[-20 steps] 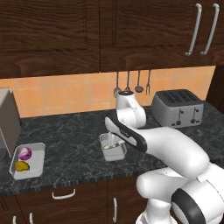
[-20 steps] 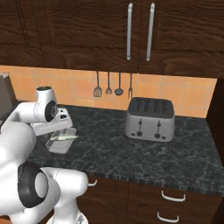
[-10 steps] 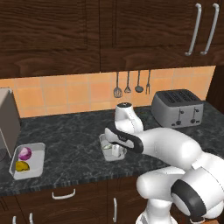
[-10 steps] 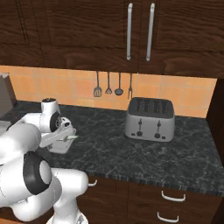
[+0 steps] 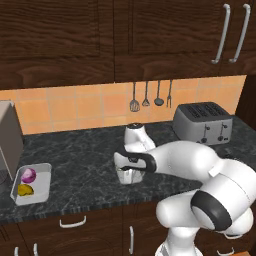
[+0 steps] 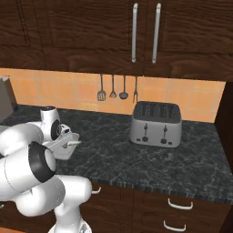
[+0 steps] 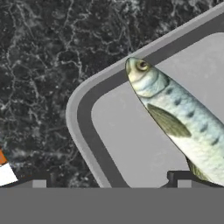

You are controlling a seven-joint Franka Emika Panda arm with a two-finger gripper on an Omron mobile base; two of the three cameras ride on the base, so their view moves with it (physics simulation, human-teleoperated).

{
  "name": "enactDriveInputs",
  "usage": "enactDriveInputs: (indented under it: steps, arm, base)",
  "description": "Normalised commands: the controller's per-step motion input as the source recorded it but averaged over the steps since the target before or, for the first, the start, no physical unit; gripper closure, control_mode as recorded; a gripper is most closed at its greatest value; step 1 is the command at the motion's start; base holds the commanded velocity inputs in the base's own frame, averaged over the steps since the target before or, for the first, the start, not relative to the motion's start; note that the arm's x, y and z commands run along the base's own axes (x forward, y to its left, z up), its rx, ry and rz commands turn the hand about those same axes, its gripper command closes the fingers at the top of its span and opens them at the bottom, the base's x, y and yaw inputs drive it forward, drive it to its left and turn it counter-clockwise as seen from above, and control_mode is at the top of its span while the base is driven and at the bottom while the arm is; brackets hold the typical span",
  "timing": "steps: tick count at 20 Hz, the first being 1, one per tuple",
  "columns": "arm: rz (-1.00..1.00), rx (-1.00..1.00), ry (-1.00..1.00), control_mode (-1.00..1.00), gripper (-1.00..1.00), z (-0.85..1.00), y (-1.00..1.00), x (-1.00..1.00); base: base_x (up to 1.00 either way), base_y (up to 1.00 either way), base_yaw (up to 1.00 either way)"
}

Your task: Take the meat container that has the fish and place it on the second highest rack of the freezer. Then take the vegetable container that has the onion and lemon and place it on the highest rack of the freezer.

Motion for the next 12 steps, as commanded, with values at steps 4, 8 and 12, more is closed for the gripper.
enactDriveInputs:
  steps: [4,8,12]
  arm:
    - [0.03,0.00,0.00,-1.00,-1.00,-0.26,0.00,0.00]
    - [0.04,0.00,0.00,-1.00,-1.00,-0.34,0.00,0.01]
    - [0.02,0.00,0.00,-1.00,-1.00,-0.25,0.00,0.00]
  base:
    - [0.00,0.00,0.00]
    - [0.00,0.00,0.00]
    - [0.00,0.00,0.00]
